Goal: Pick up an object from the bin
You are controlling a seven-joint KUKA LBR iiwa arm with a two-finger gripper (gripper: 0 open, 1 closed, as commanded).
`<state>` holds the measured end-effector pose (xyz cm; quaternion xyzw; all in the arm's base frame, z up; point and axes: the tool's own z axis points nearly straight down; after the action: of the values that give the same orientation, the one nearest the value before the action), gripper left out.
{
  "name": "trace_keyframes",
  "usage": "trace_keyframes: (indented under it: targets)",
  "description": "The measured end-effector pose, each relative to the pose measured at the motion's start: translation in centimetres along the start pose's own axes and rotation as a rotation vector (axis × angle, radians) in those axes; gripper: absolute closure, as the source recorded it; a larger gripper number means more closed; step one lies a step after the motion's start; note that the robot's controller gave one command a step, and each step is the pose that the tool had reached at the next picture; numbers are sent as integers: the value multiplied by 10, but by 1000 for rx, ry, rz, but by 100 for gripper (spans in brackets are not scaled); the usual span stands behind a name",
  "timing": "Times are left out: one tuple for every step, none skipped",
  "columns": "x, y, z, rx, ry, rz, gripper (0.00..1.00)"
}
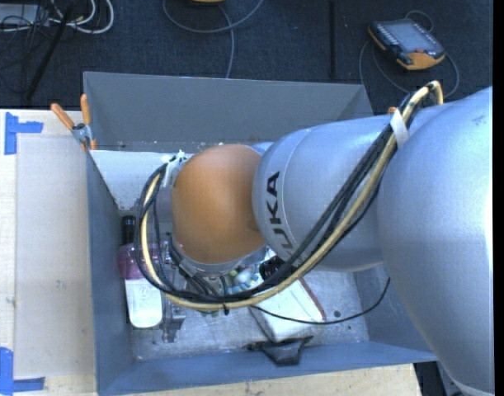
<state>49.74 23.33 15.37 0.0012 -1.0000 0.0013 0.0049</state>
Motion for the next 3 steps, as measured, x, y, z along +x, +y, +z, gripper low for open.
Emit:
trace_keyframes:
  targets:
    - [-2,-1,-4,-2,-7,4,0]
    - [-3,0,25,-4,-15,-80,0]
    - [-23,4,68,0,-10,-343,0]
